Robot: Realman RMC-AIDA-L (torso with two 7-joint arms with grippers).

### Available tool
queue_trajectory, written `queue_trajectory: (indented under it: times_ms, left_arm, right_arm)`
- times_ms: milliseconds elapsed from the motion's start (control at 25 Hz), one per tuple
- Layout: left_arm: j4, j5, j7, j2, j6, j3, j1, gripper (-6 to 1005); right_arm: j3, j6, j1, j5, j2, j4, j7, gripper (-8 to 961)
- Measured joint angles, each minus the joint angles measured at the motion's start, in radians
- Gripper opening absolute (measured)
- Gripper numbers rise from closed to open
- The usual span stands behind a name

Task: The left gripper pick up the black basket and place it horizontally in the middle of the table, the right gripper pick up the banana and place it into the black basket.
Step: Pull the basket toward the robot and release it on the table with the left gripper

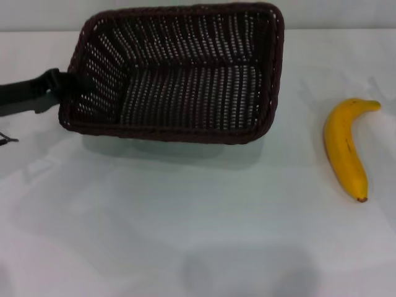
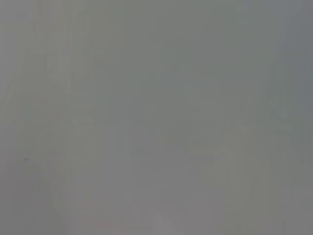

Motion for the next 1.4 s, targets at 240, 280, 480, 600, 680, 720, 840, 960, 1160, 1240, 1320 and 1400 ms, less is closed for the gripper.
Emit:
queue_trajectory:
  times_ms: [240, 280, 480, 600, 680, 720, 840, 960, 1160, 1240, 1320, 1400]
  left_arm:
    - [-0.002, 0.039, -0.047, -0.01, -0.01, 0.01, 0.002, 231]
    - [-0.002, 0.049, -0.058, -0.01, -0.011, 0.01, 0.0, 234]
    - [-0.002, 0.073, -0.106, -0.014, -0.016, 0.011, -0.004, 253]
    - [0.001, 0.07, -0.124, -0.023, -0.011, 0.009, 0.001, 264]
    - [0.004, 0.068, -0.125, -0.027, -0.012, 0.008, 0.001, 272]
    - [0.005, 0.069, -0.125, -0.029, -0.016, 0.009, -0.001, 276]
    - [0.006, 0.07, -0.124, -0.034, -0.021, 0.009, -0.006, 287]
    - [0.007, 0.066, -0.112, -0.043, -0.031, 0.009, -0.007, 320]
    - [0.008, 0.063, -0.1, -0.059, -0.068, 0.007, 0.0, 460]
    - [0.009, 0.063, -0.096, -0.063, -0.082, 0.004, 0.008, 528]
    - [0.009, 0.057, -0.088, -0.068, -0.092, 0.003, 0.019, 558]
    - [0.009, 0.037, -0.071, -0.071, -0.104, 0.002, 0.034, 588]
  right_arm:
    - [0.0, 0.0, 0.0, 0.0, -0.002, -0.003, 0.0, 864]
    - [0.001, -0.001, 0.0, 0.0, -0.002, -0.004, 0.0, 864]
    - [0.004, -0.002, 0.001, 0.0, -0.003, -0.014, -0.001, 864]
    - [0.006, -0.005, -0.001, 0.0, -0.003, -0.018, -0.001, 863]
    - [0.007, -0.011, -0.001, 0.0, -0.003, -0.018, -0.001, 863]
    - [0.007, -0.014, -0.001, 0.0, -0.003, -0.018, -0.002, 863]
    - [0.007, -0.018, 0.001, 0.0, -0.003, -0.019, -0.002, 863]
    - [0.007, -0.018, 0.002, 0.0, -0.003, -0.019, -0.002, 863]
    - [0.007, -0.018, 0.002, 0.002, -0.003, -0.019, -0.002, 863]
    - [0.008, -0.018, 0.001, 0.003, -0.003, -0.019, -0.002, 863]
    - [0.008, -0.019, 0.0, 0.003, -0.003, -0.019, -0.002, 863]
    - [0.008, -0.021, 0.001, 0.004, -0.003, -0.019, -0.002, 863]
